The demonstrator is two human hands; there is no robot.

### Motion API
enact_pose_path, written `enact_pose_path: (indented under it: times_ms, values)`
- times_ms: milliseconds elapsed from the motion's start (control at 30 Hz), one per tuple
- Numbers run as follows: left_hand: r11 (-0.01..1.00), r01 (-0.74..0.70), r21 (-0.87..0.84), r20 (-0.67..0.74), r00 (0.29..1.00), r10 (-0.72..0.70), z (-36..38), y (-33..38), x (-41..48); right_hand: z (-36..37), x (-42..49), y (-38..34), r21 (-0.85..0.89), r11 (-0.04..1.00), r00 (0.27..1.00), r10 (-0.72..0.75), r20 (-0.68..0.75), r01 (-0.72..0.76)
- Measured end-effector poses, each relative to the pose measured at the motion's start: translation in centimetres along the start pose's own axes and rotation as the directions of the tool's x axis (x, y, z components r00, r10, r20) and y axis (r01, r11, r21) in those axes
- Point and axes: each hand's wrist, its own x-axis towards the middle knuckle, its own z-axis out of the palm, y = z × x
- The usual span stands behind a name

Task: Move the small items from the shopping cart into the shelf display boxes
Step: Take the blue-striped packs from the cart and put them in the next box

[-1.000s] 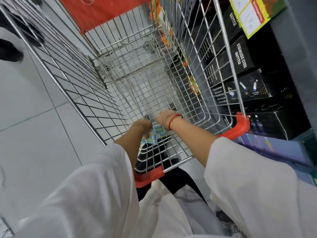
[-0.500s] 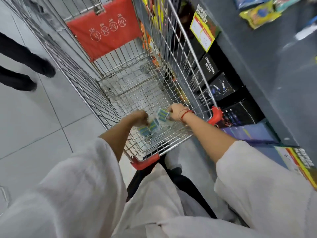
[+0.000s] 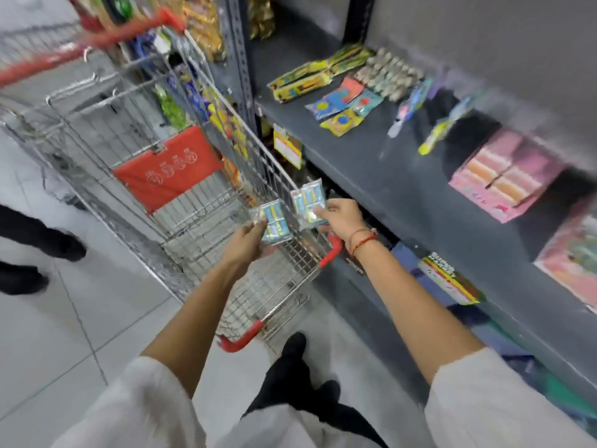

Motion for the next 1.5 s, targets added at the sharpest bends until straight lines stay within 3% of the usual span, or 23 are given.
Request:
enact_pose_path:
  times_ms: [133,267,500,600,700,833,933,1167,1233,1367,1433,1500]
  values:
    - [0.993,-0.105,-0.046,0.157,0.981,0.111,3.9,3.1,-1.4,-4.9,-4.5,-2.5,0.182,0.979,0.994,-0.084,-0.069,0.095]
    - [0.982,-0.189,-0.007,0.343,0.922,0.18,10.9,7.2,-2.6,-12.0,-8.5,-4.1,0.294,0.939,0.968,-0.112,-0.224,0.177]
    - [0.968,-0.236,0.082,0.625,0.769,0.135,24.6,10.5,-4.7,-23.5,-14.9,-2.8,0.335,0.893,0.836,-0.078,-0.542,0.301]
    - [0.958,-0.252,0.139,0.671,0.735,0.097,29.6,10.1,-5.9,-26.8,-17.4,-1.5,0.354,0.887,0.766,0.001,-0.643,0.297]
    - [0.947,-0.25,0.202,0.661,0.748,0.057,33.9,9.2,-7.1,-29.3,-19.1,0.2,0.344,0.892,0.681,0.057,-0.73,0.294]
    - [0.92,-0.253,0.299,0.678,0.735,-0.019,38.9,7.3,-8.0,-31.9,-20.3,2.7,0.261,0.958,0.488,0.172,-0.856,0.121]
    - [0.865,-0.325,0.382,0.664,0.747,-0.012,41.4,5.9,-8.1,-32.6,-20.5,3.6,0.26,0.965,0.396,0.223,-0.891,0.043]
    - [0.779,-0.449,0.437,0.683,0.729,0.037,43.8,4.7,-7.5,-33.1,-19.3,4.0,0.226,0.973,0.353,0.229,-0.907,-0.051]
    - [0.699,-0.542,0.467,0.712,0.699,0.065,43.7,4.9,-7.4,-33.1,-19.3,4.2,0.205,0.974,0.351,0.227,-0.908,-0.099]
    - [0.316,-0.817,0.482,0.84,0.534,0.101,43.3,6.0,-7.5,-33.2,-19.5,4.3,0.105,0.966,0.327,0.181,-0.928,-0.236]
    - [0.196,-0.877,0.44,0.885,0.46,0.073,43.1,6.4,-7.5,-33.3,-19.7,4.2,0.067,0.956,0.328,0.163,-0.93,-0.287]
    - [0.063,-0.897,0.438,0.895,0.442,0.068,43.0,6.6,-7.5,-33.2,-19.8,4.0,0.02,0.94,0.35,0.146,-0.925,-0.34]
